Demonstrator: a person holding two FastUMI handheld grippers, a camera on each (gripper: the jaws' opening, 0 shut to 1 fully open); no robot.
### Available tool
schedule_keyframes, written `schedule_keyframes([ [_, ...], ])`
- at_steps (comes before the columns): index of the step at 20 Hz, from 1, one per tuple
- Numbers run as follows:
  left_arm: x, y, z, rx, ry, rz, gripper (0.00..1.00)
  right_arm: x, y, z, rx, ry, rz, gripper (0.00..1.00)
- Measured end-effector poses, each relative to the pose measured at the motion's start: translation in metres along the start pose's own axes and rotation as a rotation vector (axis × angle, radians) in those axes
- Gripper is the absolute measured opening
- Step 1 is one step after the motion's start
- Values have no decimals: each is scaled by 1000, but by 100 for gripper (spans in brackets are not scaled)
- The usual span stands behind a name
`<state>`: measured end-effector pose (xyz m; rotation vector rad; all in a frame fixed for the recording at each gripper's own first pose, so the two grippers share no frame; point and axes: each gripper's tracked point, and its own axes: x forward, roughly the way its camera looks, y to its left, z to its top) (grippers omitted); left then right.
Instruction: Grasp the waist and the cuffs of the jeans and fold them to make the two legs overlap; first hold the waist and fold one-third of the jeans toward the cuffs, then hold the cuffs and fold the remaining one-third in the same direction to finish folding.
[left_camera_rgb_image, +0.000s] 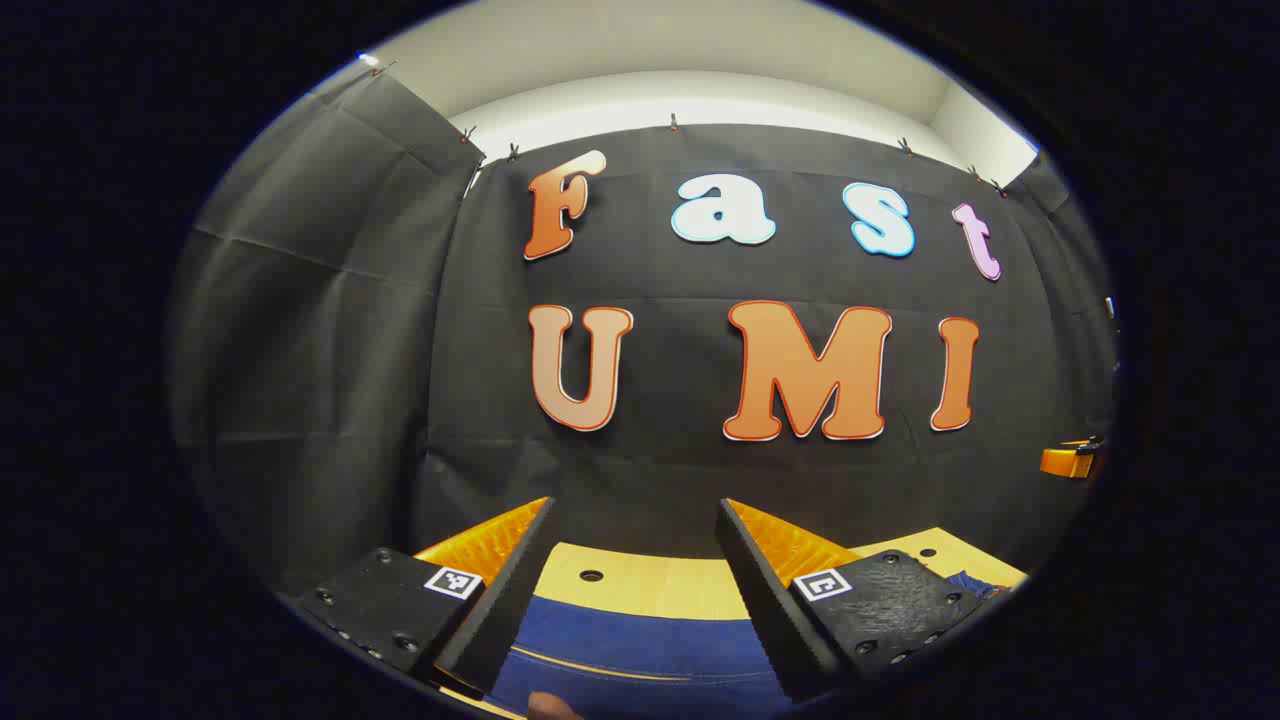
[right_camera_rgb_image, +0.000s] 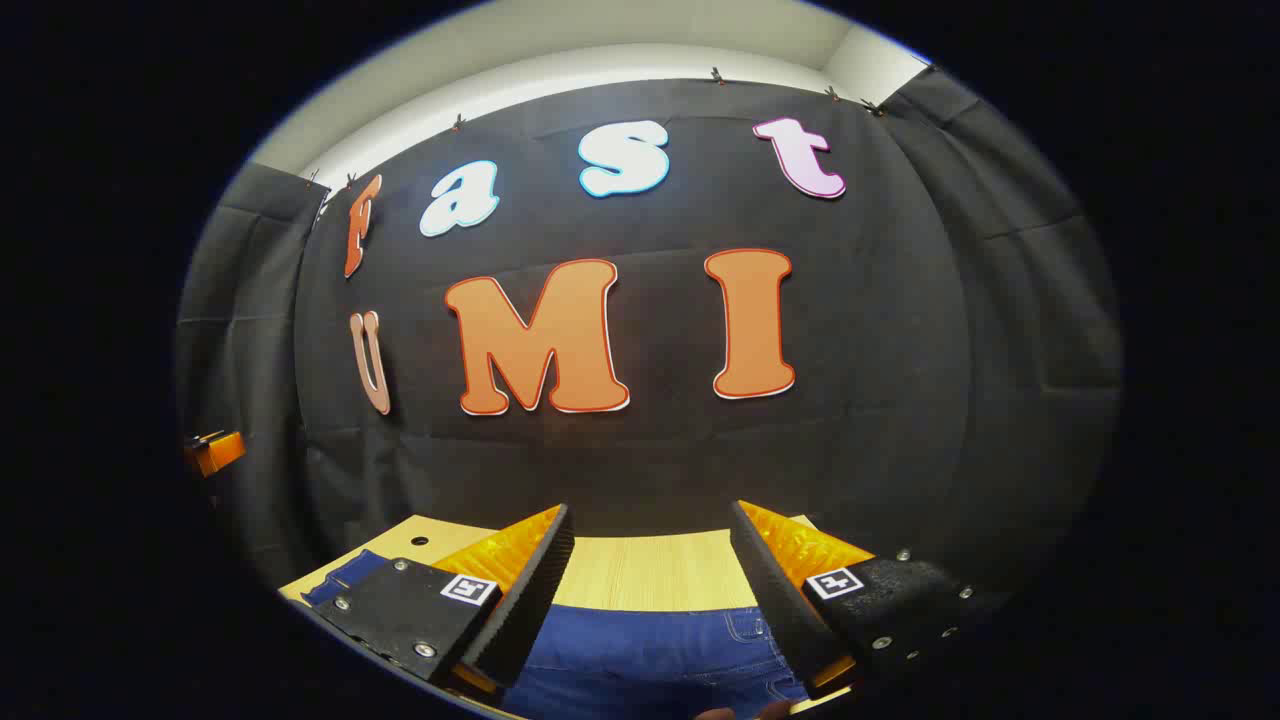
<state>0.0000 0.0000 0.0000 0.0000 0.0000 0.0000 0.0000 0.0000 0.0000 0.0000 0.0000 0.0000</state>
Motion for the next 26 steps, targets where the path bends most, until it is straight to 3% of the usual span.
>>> schedule_keyframes([
  [7, 12, -12, 4, -36, 2, -58, 98, -32, -18, -4, -19, 4, -79, 100],
  [8, 13, -16, 7, -44, 2, -70, 96, -37, -18, -11, -19, 32, -82, 96],
  [9, 14, -24, 7, -44, -5, -86, 96, -43, -16, -15, -19, 46, -77, 100],
  [15, 13, -48, 17, -15, -34, -135, 95, -59, -19, 4, -35, 6, -85, 97],
  [18, 8, -42, 13, 8, -27, -117, 96, -64, -18, 4, -19, 7, -77, 96],
  [21, 2, -17, 5, 50, -22, -47, 95, -66, -15, -8, -16, 32, -69, 97],
  [26, -11, 10, -38, 218, 60, -9, 98, -63, 5, -32, 10, 94, -30, 100],
])
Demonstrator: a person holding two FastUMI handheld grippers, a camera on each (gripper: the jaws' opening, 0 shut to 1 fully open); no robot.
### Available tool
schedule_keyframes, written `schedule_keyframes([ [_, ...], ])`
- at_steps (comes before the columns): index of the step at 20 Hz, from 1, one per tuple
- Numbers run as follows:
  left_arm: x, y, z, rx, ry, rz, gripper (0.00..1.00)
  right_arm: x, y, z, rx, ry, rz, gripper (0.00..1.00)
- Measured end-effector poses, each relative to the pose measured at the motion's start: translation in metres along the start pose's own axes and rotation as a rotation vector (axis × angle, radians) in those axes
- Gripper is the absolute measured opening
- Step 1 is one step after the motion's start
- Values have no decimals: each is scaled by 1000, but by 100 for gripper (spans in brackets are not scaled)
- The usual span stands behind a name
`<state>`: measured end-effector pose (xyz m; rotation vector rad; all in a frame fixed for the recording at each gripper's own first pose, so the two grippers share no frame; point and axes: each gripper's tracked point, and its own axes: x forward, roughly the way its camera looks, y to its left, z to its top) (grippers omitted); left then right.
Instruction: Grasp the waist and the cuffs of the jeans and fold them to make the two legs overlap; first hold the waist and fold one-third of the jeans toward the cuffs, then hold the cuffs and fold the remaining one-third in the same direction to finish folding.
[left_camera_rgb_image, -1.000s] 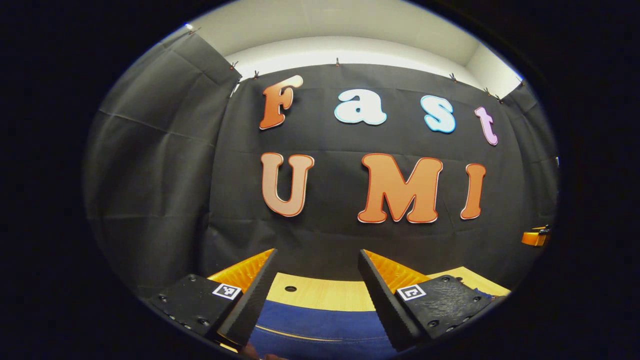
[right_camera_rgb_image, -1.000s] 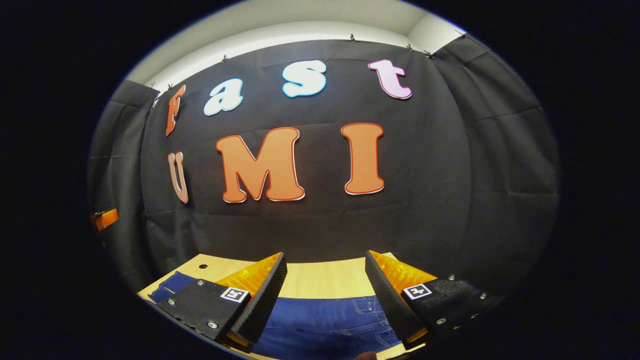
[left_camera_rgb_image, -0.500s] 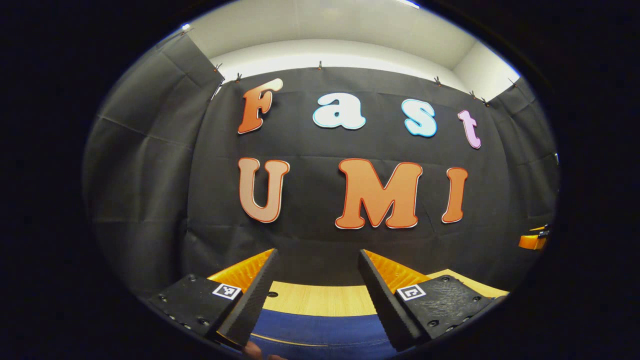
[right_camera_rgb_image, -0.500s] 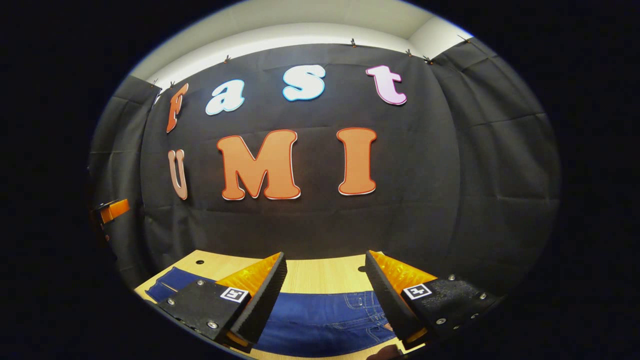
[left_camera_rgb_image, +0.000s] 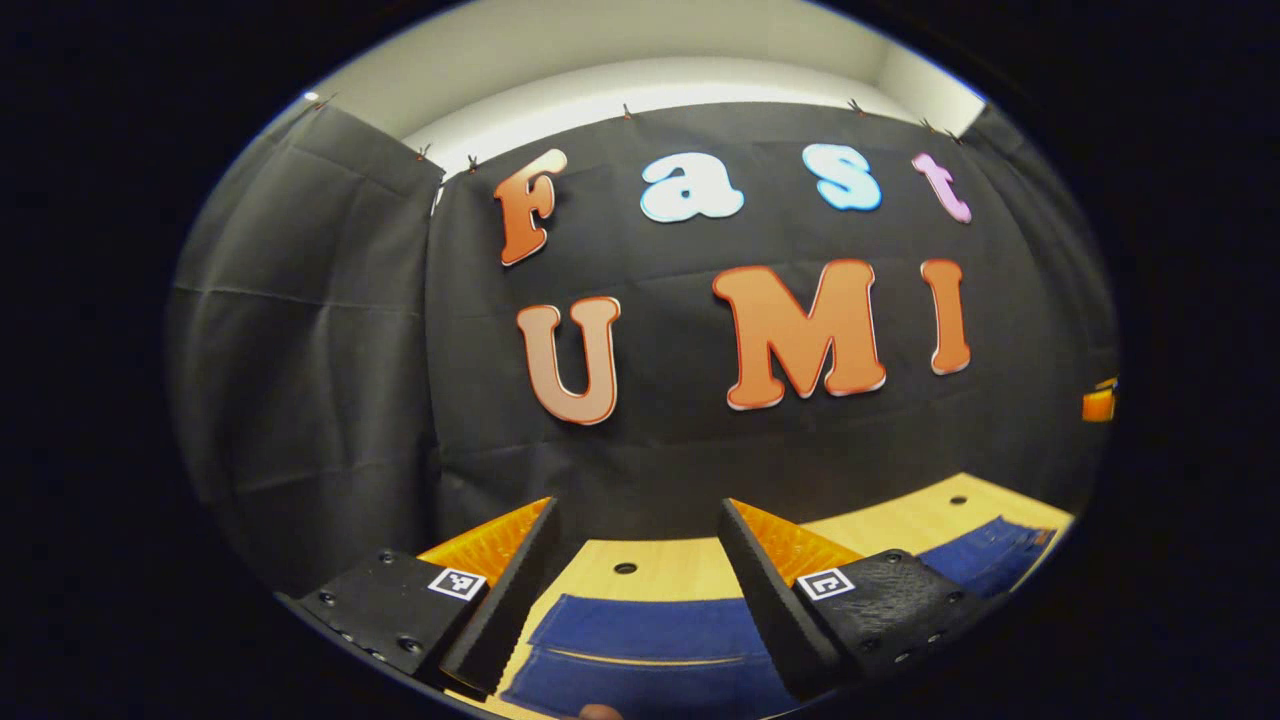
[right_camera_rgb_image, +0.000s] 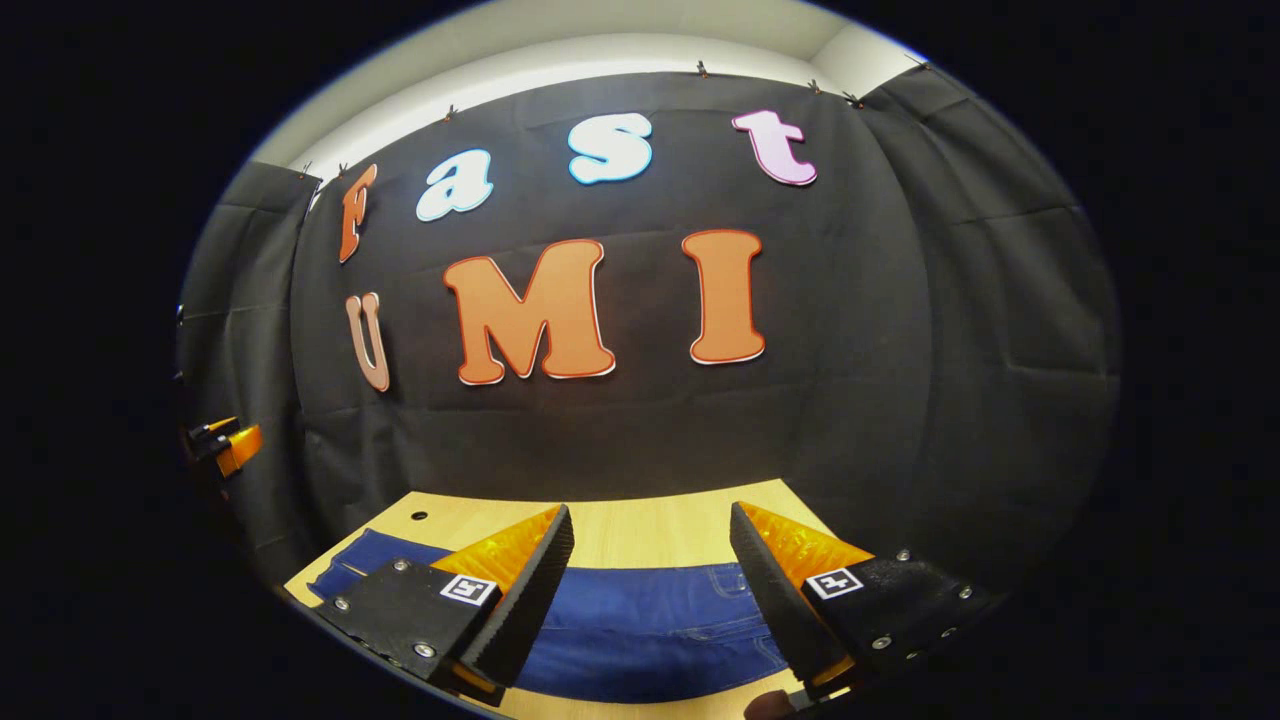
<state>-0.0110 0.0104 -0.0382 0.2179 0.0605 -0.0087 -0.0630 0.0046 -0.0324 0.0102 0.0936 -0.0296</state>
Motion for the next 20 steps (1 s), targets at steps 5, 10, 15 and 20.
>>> schedule_keyframes([
  [5, -9, 10, -61, 275, 89, -44, 100, 11, 21, -19, -13, 50, 40, 96],
  [10, -28, -1, -145, 613, 212, -210, 98, 20, 34, -40, -19, 106, 79, 97],
  [15, -49, -23, -238, 856, 335, -413, 99, 29, 42, -64, -51, 175, 107, 96],
  [20, -60, -27, -316, 1075, 429, -547, 99, 33, 42, -81, -62, 221, 119, 97],
])
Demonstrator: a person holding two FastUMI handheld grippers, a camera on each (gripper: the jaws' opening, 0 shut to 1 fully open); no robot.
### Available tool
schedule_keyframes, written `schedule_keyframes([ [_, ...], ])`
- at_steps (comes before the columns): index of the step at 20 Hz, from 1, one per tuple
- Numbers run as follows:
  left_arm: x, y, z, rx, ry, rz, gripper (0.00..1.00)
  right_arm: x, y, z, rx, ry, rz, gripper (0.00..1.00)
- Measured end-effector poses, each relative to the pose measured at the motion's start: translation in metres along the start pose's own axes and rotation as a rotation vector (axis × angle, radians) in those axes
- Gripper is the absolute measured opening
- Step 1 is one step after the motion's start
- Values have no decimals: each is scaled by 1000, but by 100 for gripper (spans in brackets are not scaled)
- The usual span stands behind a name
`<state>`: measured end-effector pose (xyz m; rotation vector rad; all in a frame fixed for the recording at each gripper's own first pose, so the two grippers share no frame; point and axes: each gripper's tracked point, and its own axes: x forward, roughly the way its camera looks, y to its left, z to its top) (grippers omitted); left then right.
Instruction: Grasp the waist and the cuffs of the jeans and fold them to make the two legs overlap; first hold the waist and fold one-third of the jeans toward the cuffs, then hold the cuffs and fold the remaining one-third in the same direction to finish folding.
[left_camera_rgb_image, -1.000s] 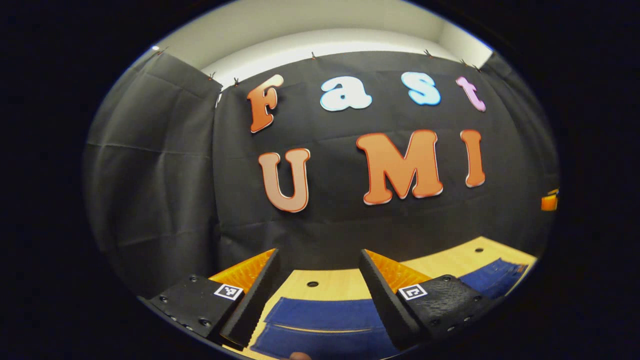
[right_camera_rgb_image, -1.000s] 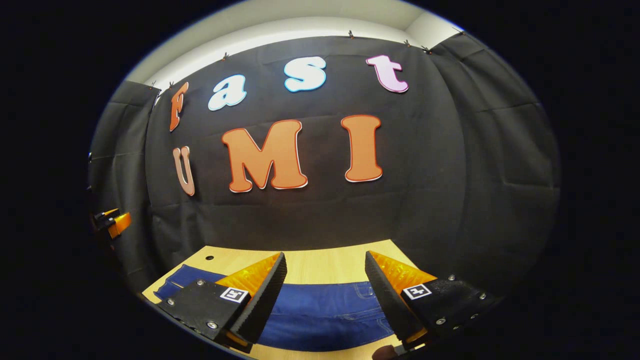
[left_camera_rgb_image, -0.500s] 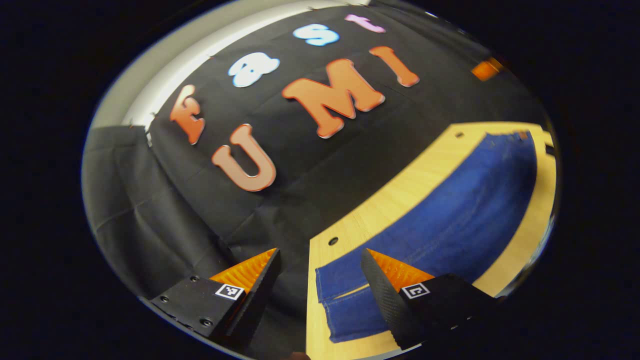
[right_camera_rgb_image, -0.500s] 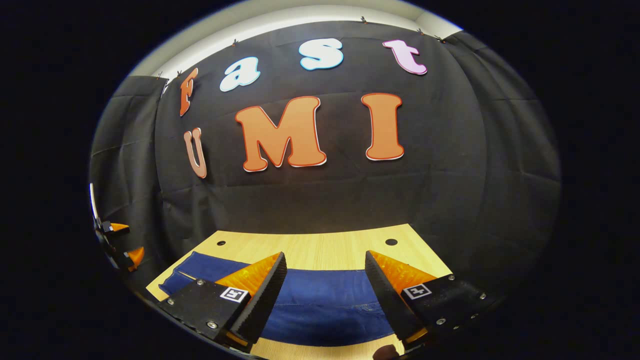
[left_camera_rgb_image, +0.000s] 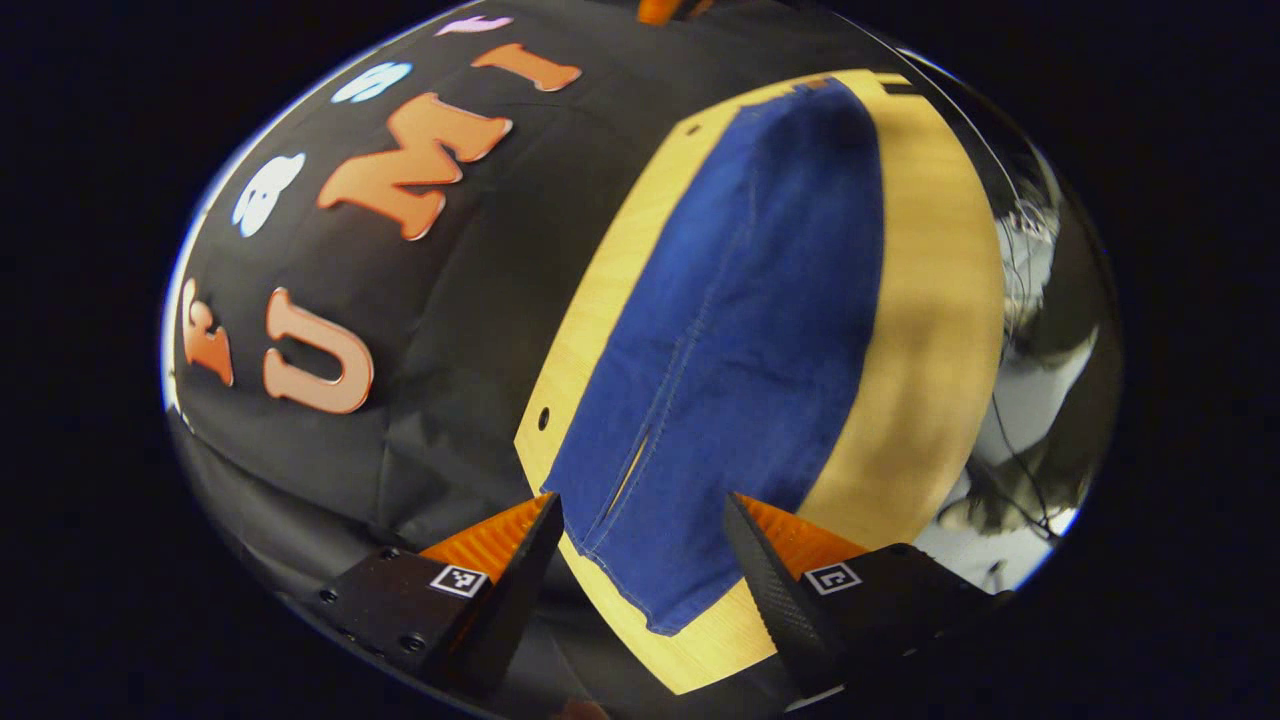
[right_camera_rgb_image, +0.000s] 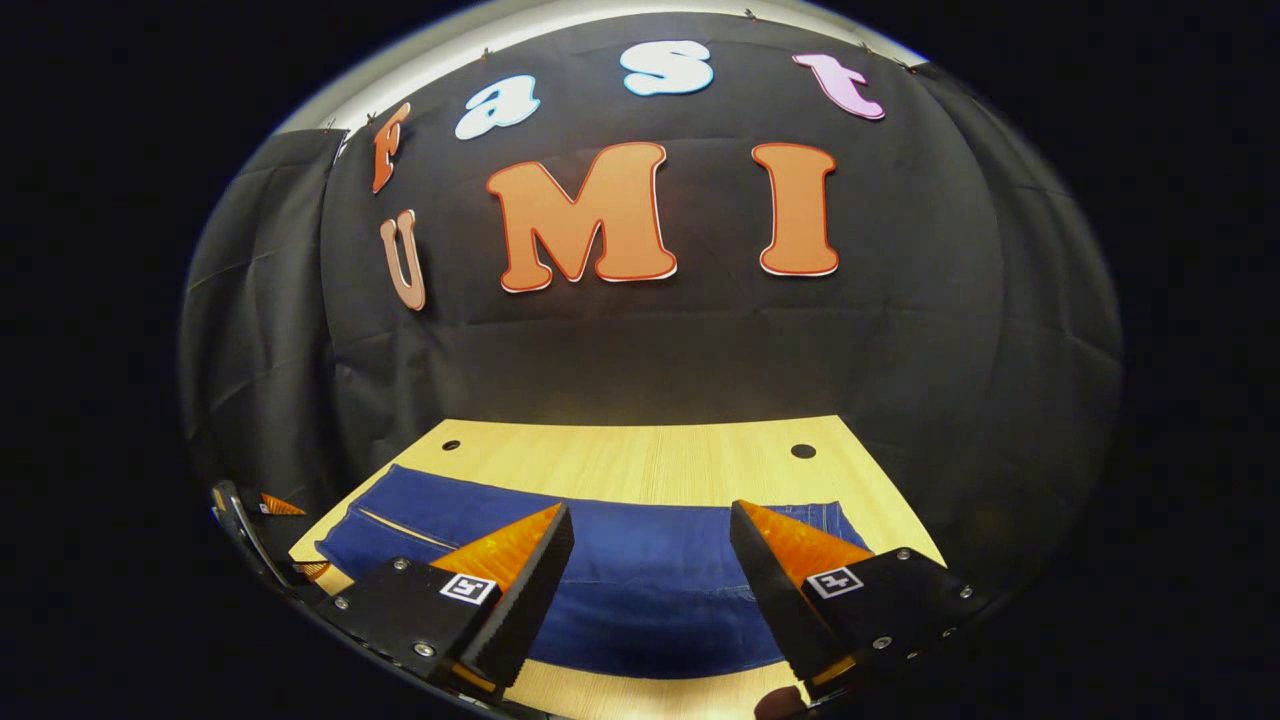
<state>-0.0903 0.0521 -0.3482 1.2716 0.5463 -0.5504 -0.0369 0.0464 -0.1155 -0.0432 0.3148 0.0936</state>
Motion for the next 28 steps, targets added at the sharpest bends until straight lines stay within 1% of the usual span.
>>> schedule_keyframes([
  [2, 4, -21, -20, 65, 38, -58, 99, 1, -5, 0, 4, -1, -14, 97],
  [5, 15, -33, -44, 126, 81, -144, 99, 5, -9, -3, 24, 8, -18, 97],
  [8, 26, -44, -56, 156, 120, -188, 99, 9, -14, -10, 45, 30, -27, 97],
  [11, 34, -53, -61, 216, 136, -217, 99, 12, -19, -17, 63, 46, -33, 96],
  [13, 40, -58, -64, 234, 146, -234, 99, 14, -22, -19, 71, 56, -38, 97],
  [17, 48, -60, -61, 273, 155, -243, 99, 13, -28, -17, 81, 55, -47, 97],
  [20, 59, -47, -66, 274, 178, -199, 99, 13, -34, -20, 85, 68, -61, 97],
  [21, 67, -43, -64, 270, 177, -187, 99, 14, -32, -20, 91, 70, -62, 100],
  [22, 73, -38, -64, 269, 180, -177, 99, 13, -32, -19, 97, 69, -62, 100],
  [23, 78, -35, -61, 276, 180, -165, 99, 14, -32, -19, 99, 70, -61, 97],
  [25, 92, -28, -57, 297, 169, -145, 97, 14, -31, -20, 93, 72, -61, 97],
  [27, 106, -25, -54, 283, 159, -142, 92, 15, -29, -19, 80, 70, -53, 97],
  [28, 112, -28, -56, 267, 158, -161, 84, 17, -28, -19, 68, 70, -51, 97],
])
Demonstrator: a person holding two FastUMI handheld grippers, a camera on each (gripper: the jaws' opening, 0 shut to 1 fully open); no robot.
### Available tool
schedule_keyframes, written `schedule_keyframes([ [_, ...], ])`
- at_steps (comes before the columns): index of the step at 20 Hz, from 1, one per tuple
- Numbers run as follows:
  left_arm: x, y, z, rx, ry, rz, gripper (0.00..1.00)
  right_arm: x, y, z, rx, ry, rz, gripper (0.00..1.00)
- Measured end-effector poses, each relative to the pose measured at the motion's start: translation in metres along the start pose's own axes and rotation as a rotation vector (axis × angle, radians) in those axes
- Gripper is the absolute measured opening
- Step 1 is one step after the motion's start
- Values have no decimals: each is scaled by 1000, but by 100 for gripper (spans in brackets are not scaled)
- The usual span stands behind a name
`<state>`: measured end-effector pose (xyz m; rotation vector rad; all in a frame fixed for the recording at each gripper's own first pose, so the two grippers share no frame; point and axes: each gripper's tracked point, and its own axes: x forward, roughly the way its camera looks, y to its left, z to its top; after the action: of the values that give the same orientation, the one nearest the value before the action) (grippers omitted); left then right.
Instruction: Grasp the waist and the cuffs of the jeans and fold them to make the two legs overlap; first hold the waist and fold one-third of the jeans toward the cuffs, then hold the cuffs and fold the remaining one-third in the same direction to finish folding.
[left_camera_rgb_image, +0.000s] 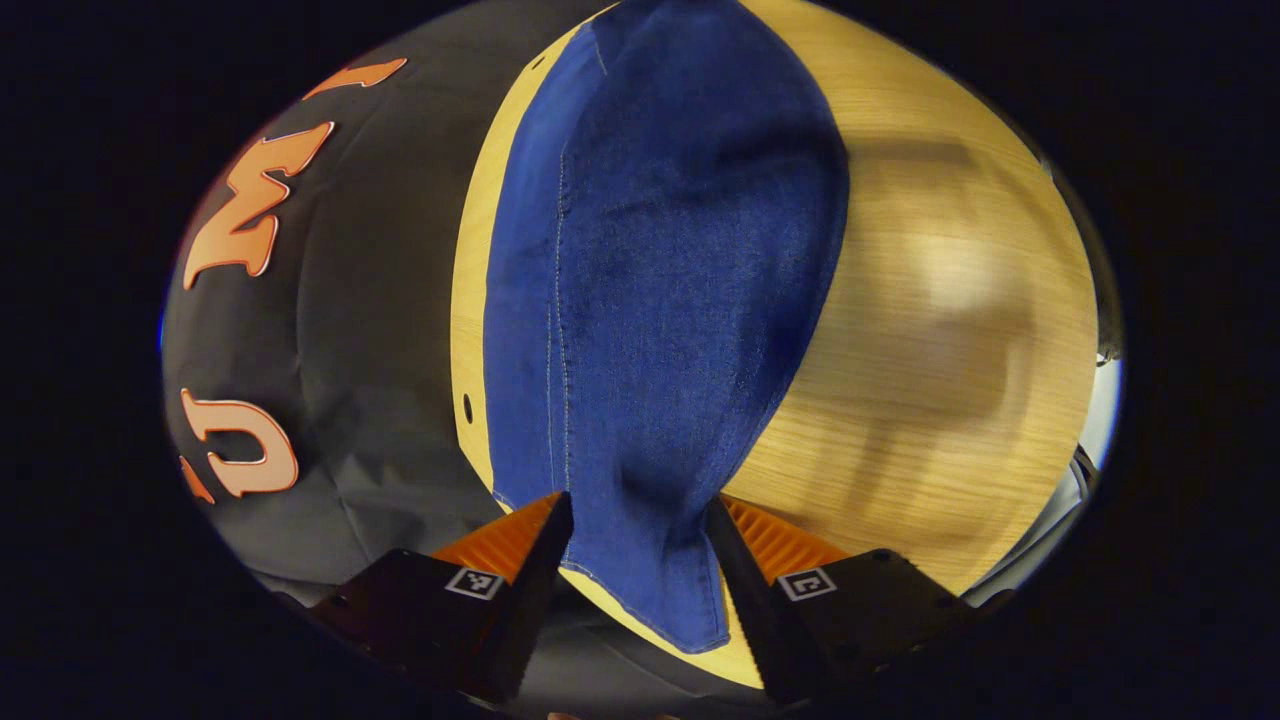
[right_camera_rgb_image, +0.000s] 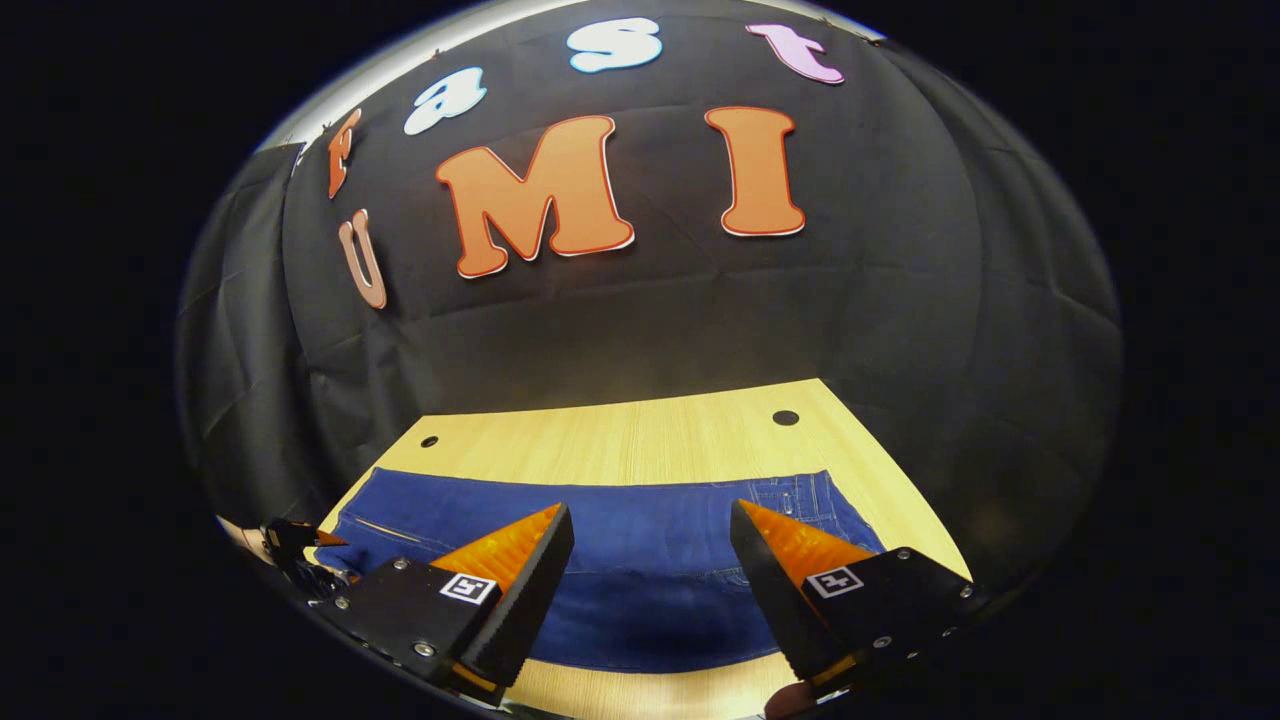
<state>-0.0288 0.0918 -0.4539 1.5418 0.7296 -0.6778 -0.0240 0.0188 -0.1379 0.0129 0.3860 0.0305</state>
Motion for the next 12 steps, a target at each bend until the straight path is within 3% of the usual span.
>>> schedule_keyframes([
  [3, 12, -2, 3, 7, -24, 19, 39, 2, 1, -1, -35, 9, -12, 97],
  [4, 19, -5, 4, 14, -26, 12, 32, 5, 2, -2, -52, 1, -13, 97],
  [6, 15, -7, 6, 36, -10, 32, 9, 8, -2, -1, -114, -15, -14, 97],
  [8, 32, -7, 3, 7, -24, 6, 2, 6, -11, 3, -220, -40, -35, 97],
  [12, 14, -5, 4, -36, -27, -13, 2, -5, -48, 9, -508, -60, -124, 97],
])
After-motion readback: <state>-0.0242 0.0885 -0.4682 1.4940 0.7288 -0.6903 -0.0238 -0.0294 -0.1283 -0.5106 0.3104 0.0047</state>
